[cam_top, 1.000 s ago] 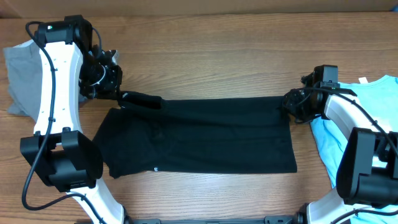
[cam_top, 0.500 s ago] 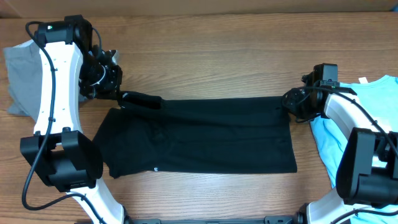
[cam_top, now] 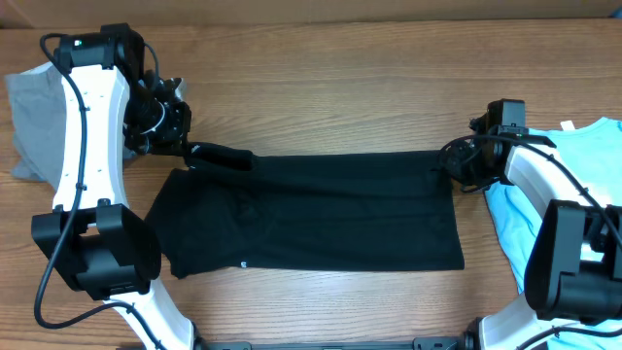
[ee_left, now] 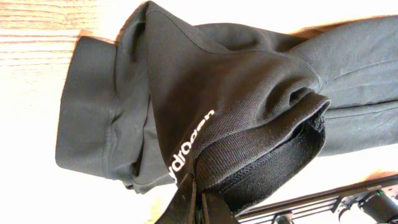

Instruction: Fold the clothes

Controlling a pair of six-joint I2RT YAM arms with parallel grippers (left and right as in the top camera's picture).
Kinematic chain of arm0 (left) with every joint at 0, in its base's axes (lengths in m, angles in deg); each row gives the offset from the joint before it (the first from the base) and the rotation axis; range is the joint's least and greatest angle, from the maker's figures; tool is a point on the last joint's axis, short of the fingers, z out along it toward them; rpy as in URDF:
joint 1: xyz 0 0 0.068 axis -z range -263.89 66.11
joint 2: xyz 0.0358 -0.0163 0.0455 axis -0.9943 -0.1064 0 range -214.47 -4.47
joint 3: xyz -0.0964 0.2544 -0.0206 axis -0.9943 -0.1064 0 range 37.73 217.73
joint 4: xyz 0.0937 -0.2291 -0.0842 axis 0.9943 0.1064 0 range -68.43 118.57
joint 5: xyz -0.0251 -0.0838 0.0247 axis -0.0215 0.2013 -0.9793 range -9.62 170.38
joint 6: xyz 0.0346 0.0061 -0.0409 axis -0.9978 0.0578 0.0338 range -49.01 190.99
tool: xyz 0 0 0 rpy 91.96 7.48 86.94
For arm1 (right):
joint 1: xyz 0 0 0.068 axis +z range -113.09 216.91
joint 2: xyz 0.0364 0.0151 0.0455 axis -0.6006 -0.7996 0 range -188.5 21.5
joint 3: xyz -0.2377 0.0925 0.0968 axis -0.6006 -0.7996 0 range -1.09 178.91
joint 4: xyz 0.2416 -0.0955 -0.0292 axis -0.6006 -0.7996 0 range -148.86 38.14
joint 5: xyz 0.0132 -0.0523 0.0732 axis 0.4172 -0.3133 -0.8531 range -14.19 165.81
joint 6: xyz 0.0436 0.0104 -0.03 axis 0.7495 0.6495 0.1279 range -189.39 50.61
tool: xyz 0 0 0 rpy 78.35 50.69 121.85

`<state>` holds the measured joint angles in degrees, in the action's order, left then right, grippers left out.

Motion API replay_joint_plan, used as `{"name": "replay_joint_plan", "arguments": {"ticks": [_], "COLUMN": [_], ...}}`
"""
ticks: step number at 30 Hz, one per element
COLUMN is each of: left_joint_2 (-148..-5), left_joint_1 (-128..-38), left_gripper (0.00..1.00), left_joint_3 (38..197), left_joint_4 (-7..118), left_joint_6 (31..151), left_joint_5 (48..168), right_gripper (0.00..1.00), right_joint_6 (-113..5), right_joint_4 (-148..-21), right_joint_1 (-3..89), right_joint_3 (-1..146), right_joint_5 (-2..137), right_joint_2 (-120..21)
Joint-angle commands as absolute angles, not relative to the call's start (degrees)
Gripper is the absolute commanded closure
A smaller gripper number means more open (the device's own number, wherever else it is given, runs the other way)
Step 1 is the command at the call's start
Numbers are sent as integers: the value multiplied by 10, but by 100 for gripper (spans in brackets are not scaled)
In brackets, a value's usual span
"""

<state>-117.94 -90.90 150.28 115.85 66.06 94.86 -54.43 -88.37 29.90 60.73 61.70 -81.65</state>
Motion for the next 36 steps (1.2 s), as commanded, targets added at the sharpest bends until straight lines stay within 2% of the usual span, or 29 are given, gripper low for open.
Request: {"name": "replay_joint_plan", "arguments": {"ticks": [1,20,22,23,25,26,32,34,36], "left_joint_2": [-1172,-1172,-1172,-1172,-1172,-1172,-1172,-1172,-1172], "left_joint_1": [-910,-911,-911,-911,-910,-910,-910,-910,-910], "left_gripper": [96,96,96,96,96,96,96,96,96], "left_joint_3": [1507,1508,1508,1508,1508,1508,1508,1508,1508], "left_joint_4": [1157,1164,1158,1156,1153,1153,1155,1154,1154], "left_joint_6": [645,643,643,644,644,644,644,644,644], "left_joint_5": [948,951,953,955,957,957,957,957,957], "right_gripper": [96,95,88,77,45,43,47,54,57], "right_joint_6": [-546,-548,-548,-548,-548,-548,-545,-546,-546], "right_joint_4": [-890,-943,-951,-953,-953,-951,-924,-920,-920], "right_joint_1": [290,282,282,282,282,282,282,282,283], "right_joint_3": [647,695,693,693,689,686,667,667,667], "right_joint_5": [625,625,629,633,638,638,635,631,631], "right_joint_2": [-810,-758,-759,-760,-762,-764,-773,-779,-788]}}
